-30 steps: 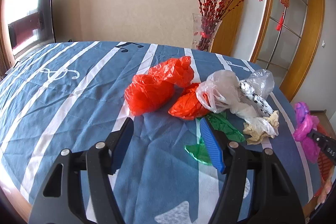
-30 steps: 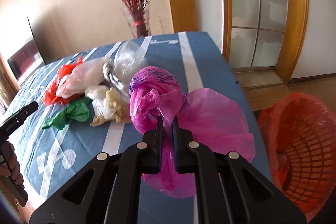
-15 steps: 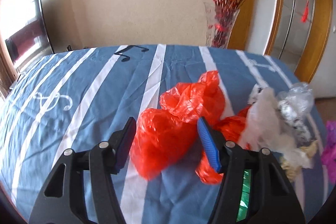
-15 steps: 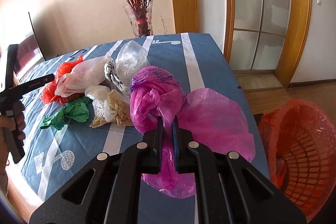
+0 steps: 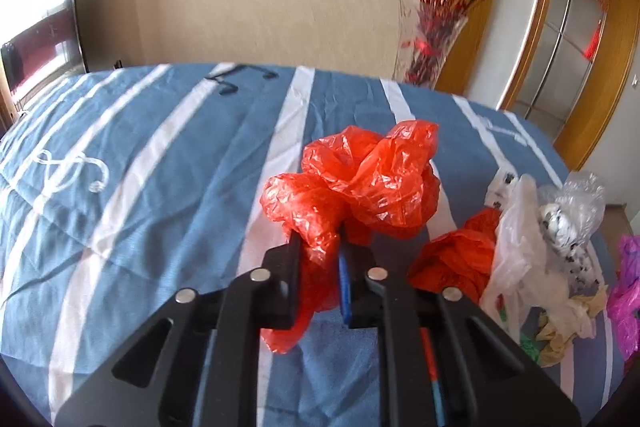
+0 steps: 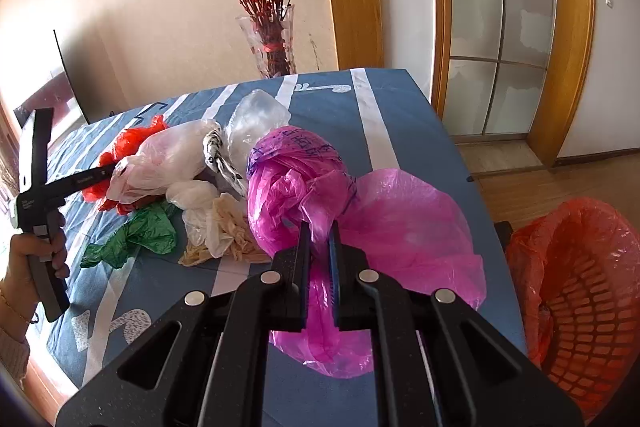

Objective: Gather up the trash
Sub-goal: 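Grasp the red bag with the left tool while the right tool holds the pink bag, then carry the red bag and pink bag with both tools over the basket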

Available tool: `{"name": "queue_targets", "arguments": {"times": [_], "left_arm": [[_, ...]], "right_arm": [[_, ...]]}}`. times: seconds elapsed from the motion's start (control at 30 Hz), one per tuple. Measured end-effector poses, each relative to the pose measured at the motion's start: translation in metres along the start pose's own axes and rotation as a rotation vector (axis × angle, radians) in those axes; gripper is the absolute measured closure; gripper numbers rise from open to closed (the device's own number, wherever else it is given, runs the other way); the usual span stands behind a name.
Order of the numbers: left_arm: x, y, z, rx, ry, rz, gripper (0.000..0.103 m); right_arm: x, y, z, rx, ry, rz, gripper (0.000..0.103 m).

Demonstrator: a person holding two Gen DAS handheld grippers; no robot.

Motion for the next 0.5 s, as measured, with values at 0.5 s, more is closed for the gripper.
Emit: {"name": "queue_targets", "arguments": {"times": [0.5], "left_arm": [[0.018, -0.064, 0.114, -0.093, -0.165, -0.093, 0.089]], "right_arm": [[0.007, -0.043, 0.053, -0.068, -0.092, -0.066, 0.094]]}}
Point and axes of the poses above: each gripper's, at about its wrist camera, not at the fingertips, and z roughly against the way its jaws point, y to its left, x to its top, the point moved 6 cm from there along -z, roughly the way its jaws point, and after that the axes turned 2 degrees about -y, right-handed, at the moved point
